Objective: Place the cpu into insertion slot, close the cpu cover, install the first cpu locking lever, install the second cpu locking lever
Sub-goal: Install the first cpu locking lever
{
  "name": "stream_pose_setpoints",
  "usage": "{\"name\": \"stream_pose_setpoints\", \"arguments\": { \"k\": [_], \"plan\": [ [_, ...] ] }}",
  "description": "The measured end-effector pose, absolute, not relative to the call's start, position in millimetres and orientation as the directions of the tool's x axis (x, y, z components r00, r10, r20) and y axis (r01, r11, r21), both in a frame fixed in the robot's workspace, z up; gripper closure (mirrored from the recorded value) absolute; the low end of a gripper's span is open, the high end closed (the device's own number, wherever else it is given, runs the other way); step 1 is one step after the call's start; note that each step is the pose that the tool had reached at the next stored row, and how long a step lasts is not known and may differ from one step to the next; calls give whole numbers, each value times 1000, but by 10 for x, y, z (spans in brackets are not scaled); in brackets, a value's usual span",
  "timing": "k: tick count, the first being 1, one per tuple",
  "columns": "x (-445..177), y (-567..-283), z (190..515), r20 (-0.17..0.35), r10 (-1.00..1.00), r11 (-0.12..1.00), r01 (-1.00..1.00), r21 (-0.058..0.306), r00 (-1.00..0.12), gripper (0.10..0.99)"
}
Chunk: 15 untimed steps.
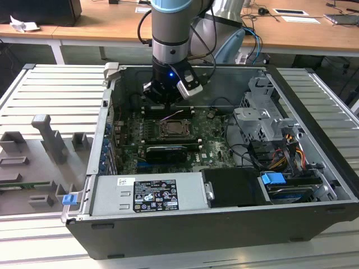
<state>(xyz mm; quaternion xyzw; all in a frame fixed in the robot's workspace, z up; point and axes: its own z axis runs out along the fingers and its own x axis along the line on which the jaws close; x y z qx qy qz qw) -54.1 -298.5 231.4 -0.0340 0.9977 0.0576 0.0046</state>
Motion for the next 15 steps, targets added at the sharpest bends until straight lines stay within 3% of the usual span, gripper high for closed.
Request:
{"name": "stream_pose_setpoints", "arguments": {
  "k": [15],
  "plan": [
    [-513,-2980,2269,-13,-65,991,-66,115,-998,980]
  ]
}}
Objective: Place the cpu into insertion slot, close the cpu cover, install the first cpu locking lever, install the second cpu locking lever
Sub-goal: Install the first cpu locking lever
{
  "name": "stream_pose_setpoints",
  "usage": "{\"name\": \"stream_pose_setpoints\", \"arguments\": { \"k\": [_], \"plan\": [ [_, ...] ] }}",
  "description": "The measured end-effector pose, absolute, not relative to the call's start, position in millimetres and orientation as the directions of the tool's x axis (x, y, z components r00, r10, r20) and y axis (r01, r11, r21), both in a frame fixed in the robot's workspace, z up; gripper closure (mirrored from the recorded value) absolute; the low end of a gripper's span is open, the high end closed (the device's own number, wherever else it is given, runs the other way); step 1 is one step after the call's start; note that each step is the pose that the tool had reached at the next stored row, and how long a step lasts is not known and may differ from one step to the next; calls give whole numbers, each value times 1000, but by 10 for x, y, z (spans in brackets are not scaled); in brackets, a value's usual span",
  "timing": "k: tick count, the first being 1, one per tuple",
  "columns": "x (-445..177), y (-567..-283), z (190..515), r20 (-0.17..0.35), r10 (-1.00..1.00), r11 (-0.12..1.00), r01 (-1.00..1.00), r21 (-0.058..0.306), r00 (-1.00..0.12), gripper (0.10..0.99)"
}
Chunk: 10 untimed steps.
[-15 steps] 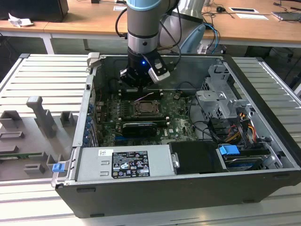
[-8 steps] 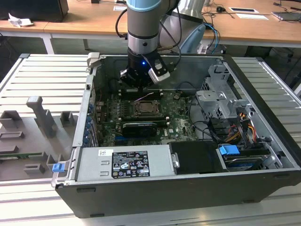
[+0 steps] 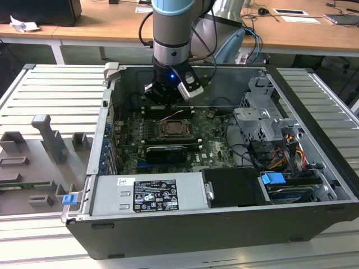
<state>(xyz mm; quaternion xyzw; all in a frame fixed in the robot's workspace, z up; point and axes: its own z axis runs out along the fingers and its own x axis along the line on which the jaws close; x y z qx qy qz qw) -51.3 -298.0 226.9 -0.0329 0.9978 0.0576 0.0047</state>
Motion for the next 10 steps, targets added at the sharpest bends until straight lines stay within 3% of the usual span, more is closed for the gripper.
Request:
{"name": "stream_pose_setpoints", "arguments": {
  "k": [10],
  "plan": [
    [-425,-2947,2192,-13,-65,991,-66,115,-998,980]
  ]
}}
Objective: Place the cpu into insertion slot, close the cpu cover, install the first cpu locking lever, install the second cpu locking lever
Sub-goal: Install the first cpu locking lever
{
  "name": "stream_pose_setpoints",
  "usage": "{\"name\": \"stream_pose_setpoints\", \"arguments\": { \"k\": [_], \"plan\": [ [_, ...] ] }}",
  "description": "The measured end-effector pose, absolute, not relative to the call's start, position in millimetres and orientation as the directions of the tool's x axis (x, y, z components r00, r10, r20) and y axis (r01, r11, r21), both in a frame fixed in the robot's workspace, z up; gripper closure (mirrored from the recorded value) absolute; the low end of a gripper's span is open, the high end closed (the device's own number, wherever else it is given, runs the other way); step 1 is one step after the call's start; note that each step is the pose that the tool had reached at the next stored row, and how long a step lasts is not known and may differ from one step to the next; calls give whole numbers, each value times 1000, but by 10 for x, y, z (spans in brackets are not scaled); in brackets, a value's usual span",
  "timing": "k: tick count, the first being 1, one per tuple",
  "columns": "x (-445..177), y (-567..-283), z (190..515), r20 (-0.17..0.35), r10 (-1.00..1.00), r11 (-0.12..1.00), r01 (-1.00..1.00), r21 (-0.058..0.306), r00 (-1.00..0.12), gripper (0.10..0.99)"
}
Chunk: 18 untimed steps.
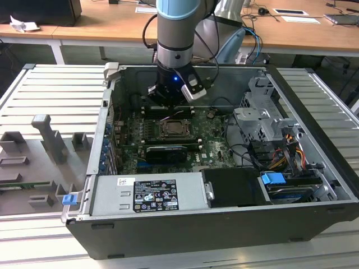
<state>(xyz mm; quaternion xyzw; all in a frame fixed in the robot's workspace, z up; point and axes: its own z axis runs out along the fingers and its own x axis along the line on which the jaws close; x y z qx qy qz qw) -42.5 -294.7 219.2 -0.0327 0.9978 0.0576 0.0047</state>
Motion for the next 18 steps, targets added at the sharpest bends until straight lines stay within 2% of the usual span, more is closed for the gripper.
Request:
{"name": "stream_pose_setpoints", "arguments": {
  "k": [18],
  "plan": [
    [-177,-2897,2069,-13,-62,991,-63,115,-998,980]
  ]
}}
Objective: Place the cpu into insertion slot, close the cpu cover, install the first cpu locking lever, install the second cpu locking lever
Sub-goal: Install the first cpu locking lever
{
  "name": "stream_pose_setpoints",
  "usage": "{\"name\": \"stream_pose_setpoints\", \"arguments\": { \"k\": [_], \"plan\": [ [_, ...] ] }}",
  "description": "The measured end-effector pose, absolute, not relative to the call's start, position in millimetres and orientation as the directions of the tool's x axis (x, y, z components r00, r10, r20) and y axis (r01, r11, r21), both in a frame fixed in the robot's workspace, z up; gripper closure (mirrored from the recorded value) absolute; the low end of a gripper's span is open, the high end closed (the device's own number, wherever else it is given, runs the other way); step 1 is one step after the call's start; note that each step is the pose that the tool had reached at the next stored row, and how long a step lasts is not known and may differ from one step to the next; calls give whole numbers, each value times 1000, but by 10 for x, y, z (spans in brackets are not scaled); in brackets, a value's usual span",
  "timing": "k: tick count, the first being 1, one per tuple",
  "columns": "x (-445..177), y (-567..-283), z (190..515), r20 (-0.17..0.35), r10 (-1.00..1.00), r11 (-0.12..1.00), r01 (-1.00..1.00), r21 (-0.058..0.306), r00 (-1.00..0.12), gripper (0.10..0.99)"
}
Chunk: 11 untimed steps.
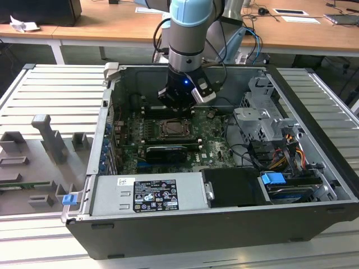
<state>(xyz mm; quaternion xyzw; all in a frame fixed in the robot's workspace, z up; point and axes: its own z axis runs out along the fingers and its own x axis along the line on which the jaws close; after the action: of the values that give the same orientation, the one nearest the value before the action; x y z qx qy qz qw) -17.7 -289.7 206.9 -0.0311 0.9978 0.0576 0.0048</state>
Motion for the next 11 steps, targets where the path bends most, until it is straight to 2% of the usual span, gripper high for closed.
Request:
{"name": "stream_pose_setpoints", "arguments": {
  "k": [11],
  "plan": [
    [-172,-2898,2045,-13,-61,991,-63,115,-998,980]
  ]
}}
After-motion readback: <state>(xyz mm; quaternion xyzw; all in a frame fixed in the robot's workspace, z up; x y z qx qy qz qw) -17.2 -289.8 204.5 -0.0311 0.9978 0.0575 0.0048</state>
